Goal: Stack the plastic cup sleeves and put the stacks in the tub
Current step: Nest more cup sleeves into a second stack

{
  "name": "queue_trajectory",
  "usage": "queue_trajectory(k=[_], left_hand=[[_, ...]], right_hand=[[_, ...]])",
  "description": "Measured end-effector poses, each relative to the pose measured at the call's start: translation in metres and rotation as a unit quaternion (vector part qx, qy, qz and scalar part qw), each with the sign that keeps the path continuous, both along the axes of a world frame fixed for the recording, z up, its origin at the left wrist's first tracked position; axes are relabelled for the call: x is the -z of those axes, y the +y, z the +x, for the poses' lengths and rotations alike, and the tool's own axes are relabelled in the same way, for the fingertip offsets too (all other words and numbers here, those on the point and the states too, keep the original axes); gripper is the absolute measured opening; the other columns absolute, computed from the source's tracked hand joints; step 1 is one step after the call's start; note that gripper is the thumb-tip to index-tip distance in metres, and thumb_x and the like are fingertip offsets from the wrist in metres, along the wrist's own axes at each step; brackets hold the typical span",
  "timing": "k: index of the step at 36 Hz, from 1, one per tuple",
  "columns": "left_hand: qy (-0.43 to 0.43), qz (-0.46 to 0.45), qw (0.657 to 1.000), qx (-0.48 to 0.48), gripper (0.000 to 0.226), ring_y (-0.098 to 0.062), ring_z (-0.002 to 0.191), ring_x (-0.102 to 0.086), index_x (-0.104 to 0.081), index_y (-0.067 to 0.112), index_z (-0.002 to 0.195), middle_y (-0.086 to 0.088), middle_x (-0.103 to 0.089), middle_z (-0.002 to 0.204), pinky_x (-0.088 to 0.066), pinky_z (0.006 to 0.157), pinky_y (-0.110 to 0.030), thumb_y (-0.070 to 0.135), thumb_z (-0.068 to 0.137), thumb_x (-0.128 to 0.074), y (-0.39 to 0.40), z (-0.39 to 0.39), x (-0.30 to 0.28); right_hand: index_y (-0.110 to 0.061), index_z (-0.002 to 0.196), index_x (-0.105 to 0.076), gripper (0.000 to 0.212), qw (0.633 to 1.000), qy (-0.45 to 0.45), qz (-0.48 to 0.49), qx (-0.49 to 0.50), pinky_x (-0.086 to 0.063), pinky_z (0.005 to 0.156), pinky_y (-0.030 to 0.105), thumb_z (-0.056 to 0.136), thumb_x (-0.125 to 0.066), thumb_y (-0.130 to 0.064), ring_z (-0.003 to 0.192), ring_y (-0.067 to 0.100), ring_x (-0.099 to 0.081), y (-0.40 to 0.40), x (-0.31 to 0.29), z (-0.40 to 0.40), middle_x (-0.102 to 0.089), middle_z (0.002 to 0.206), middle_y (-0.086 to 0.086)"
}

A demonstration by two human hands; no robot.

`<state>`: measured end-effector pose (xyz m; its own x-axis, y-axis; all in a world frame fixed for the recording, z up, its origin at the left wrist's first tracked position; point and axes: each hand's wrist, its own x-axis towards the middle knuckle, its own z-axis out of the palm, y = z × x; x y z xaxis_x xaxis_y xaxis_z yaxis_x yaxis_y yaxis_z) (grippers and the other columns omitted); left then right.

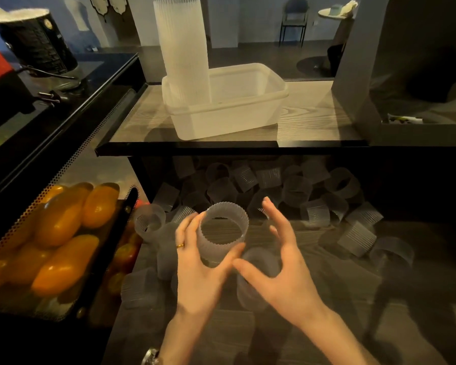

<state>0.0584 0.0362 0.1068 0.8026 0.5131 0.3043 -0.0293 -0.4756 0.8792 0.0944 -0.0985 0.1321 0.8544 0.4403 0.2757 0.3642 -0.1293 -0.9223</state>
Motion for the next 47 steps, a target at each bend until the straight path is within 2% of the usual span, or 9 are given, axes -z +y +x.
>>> queue_trajectory(k=[7,13,18,22,27,30,35,40,47], left_hand=[[-0.011,-0.102,0.985,0.139,0.074,-0.001,0.128,-0.041,-0.036,0.038,0.135,0.024,-0.047,0.133,-0.039,0.105,-0.026,0.053,0.07,-0.069,-0.012,-0.008,0.001],[0.044,-0.121,0.972,0.197,0.074,0.002,0.131,-0.037,-0.031,0.041,0.137,0.025,-0.043,0.136,-0.031,0.104,-0.011,0.05,0.074,-0.069,-0.027,-0.014,0.014],[0.089,-0.123,0.966,0.211,0.079,-0.005,0.133,-0.036,-0.028,0.037,0.14,0.023,-0.042,0.138,-0.034,0.109,-0.036,0.054,0.074,-0.069,-0.033,-0.016,0.033],[0.11,-0.105,0.966,0.209,0.082,-0.002,0.133,-0.034,-0.026,0.033,0.14,0.027,-0.039,0.137,-0.032,0.111,-0.032,0.05,0.073,-0.068,-0.038,-0.013,0.043],[0.105,-0.069,0.974,0.187,0.08,0.008,0.133,-0.024,-0.02,0.042,0.135,0.023,-0.028,0.143,-0.023,0.113,-0.02,0.052,0.07,-0.064,-0.042,-0.008,0.049],[0.106,-0.105,0.972,0.18,0.082,0.01,0.132,-0.026,-0.021,0.042,0.136,0.024,-0.03,0.142,-0.023,0.106,-0.008,0.052,0.069,-0.067,-0.04,-0.007,0.051],[0.134,-0.182,0.955,0.191,0.082,0.004,0.126,-0.04,-0.028,0.032,0.137,0.018,-0.044,0.134,-0.034,0.099,-0.011,0.044,0.069,-0.073,-0.034,-0.007,0.062],[0.169,-0.207,0.945,0.19,0.071,0.015,0.114,-0.045,-0.026,0.02,0.132,0.009,-0.044,0.128,-0.039,0.086,-0.003,0.022,0.074,-0.066,-0.037,-0.01,0.073],[0.163,-0.211,0.942,0.206,0.087,-0.006,0.126,-0.042,-0.022,0.014,0.139,0.003,-0.041,0.135,-0.037,0.101,-0.016,0.042,0.07,-0.066,-0.045,-0.004,0.069]], right_hand=[[-0.055,0.133,-0.033,0.071,0.995,0.078,-0.017,-0.064,-0.032,0.099,0.005,0.073,-0.07,-0.049,0.128,-0.01,-0.037,-0.024,0.007,0.014,-0.04,0.137,-0.034],[-0.053,0.127,-0.043,0.065,0.995,0.078,-0.038,-0.046,-0.035,0.103,0.016,0.069,-0.072,-0.048,0.126,-0.002,-0.044,-0.048,0.022,0.009,-0.051,0.132,-0.025],[-0.045,0.127,-0.045,0.065,0.992,0.12,-0.033,-0.025,-0.036,0.103,0.014,0.069,-0.074,-0.045,0.126,-0.002,-0.045,-0.055,0.041,0.001,-0.052,0.131,-0.025],[-0.051,0.131,-0.037,0.074,0.987,0.153,-0.056,-0.018,-0.033,0.108,0.023,0.067,-0.073,-0.047,0.129,-0.006,-0.038,-0.052,0.053,-0.003,-0.046,0.135,-0.029],[-0.041,0.136,-0.032,0.071,0.984,0.165,-0.068,-0.011,-0.032,0.111,0.028,0.08,-0.071,-0.022,0.128,-0.007,-0.038,-0.044,0.066,-0.004,-0.043,0.134,-0.031],[-0.042,0.137,-0.031,0.071,0.982,0.178,-0.068,-0.012,-0.031,0.109,0.023,0.081,-0.07,-0.022,0.128,-0.009,-0.037,-0.041,0.068,-0.002,-0.043,0.134,-0.033],[-0.039,0.142,-0.026,0.074,0.977,0.188,-0.101,-0.022,-0.028,0.096,-0.002,0.081,-0.069,-0.034,0.124,-0.017,-0.034,-0.035,0.076,0.003,-0.043,0.133,-0.032],[-0.045,0.132,-0.029,0.066,0.97,0.217,-0.105,-0.023,-0.029,0.086,-0.006,0.082,-0.069,-0.028,0.115,-0.024,-0.038,-0.033,0.089,0.003,-0.047,0.122,-0.036],[-0.055,0.118,-0.03,0.059,0.971,0.213,-0.107,-0.009,-0.029,0.08,-0.008,0.083,-0.068,-0.027,0.11,-0.03,-0.035,-0.039,0.091,0.007,-0.045,0.116,-0.042]])
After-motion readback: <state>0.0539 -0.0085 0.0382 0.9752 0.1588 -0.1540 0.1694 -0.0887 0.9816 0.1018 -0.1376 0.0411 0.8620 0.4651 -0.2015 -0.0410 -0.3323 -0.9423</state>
